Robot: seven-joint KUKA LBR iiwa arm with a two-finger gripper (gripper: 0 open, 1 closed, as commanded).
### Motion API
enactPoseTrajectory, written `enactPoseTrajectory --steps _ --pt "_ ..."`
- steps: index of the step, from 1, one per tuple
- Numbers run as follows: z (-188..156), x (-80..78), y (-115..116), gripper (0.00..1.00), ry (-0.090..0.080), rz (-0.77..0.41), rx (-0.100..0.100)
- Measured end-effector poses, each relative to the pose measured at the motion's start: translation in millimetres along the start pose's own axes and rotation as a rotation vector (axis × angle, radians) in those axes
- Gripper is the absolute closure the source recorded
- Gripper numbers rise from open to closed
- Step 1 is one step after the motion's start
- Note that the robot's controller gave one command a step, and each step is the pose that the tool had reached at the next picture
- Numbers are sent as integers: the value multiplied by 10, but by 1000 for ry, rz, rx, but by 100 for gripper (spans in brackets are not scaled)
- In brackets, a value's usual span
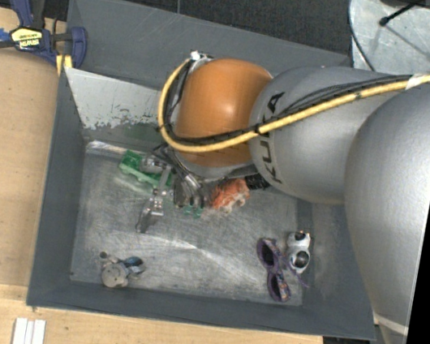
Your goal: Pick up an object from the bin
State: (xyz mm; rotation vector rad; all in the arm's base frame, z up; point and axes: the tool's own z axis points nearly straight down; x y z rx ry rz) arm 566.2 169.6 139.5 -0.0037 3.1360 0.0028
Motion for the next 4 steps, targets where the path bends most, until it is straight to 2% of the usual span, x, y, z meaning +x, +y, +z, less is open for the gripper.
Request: enactPoseTrajectory --steps 1,2,3,4 --pt "407 -368 -210 0 0 -151 0" --pt "529 -506 -304 0 -4 -159 0" --pt "562 -276 -512 100 -10 -263 -2" --pt "563 -276 -512 100 -10 -263 -2"
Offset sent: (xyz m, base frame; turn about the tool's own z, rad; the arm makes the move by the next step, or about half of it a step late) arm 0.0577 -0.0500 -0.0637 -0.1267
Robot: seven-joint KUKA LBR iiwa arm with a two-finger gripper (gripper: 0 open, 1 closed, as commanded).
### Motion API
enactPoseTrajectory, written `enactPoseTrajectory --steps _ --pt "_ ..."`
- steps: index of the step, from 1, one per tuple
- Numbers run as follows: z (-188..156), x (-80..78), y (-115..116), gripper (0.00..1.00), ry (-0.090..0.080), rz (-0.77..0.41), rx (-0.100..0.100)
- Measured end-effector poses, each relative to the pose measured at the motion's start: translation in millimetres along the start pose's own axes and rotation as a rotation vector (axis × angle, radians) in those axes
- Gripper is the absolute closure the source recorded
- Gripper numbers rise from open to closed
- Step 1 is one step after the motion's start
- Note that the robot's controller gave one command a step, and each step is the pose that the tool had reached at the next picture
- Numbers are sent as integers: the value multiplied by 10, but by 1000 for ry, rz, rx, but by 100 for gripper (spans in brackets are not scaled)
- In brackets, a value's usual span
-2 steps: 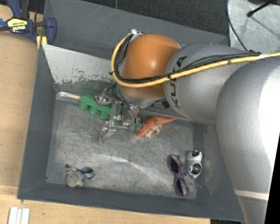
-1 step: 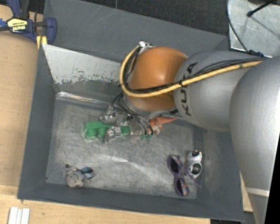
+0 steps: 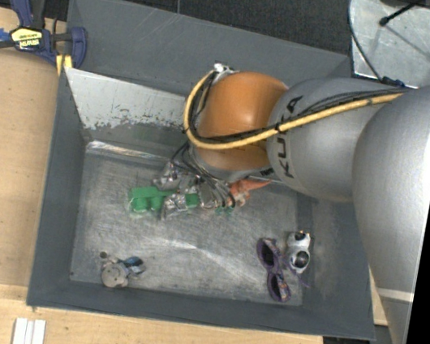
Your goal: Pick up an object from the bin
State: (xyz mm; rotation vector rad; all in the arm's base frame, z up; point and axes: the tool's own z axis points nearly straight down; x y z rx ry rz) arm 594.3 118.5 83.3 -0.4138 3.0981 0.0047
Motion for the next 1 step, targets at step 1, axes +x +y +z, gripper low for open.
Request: enactPoseTrajectory --steps 1 --pt "-1072 -104 91 100 13 -4 1"
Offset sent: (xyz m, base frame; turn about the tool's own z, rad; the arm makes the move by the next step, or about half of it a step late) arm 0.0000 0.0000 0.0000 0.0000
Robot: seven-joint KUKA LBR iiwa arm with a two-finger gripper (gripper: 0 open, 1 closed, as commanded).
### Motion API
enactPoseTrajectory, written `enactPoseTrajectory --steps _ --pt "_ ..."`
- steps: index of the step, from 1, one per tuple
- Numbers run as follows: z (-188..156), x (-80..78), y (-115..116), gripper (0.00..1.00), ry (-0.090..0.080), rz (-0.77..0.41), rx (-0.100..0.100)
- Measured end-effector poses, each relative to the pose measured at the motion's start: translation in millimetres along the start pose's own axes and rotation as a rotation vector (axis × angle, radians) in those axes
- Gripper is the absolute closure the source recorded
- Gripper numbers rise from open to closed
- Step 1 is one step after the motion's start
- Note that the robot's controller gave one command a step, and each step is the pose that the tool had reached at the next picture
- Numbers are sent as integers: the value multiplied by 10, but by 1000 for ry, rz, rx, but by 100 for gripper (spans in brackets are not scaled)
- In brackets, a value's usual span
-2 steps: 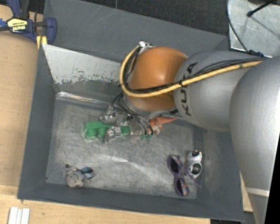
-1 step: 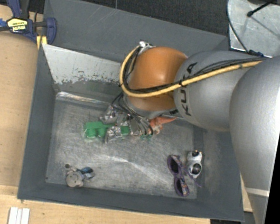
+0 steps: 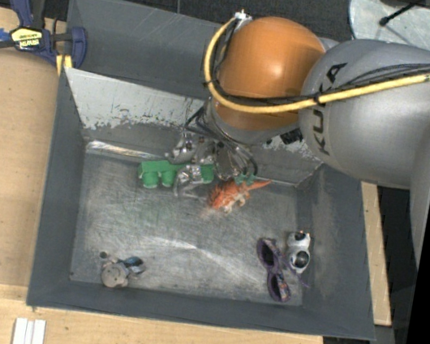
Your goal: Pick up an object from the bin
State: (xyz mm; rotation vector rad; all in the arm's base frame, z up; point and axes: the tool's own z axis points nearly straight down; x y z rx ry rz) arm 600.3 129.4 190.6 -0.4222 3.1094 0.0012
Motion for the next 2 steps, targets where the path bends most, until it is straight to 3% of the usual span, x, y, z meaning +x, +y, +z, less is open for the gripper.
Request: enactPoseTrajectory --steps 1,2 --pt "1 1 0 100 0 0 0" --pt "-256 112 230 100 9 -147 1"
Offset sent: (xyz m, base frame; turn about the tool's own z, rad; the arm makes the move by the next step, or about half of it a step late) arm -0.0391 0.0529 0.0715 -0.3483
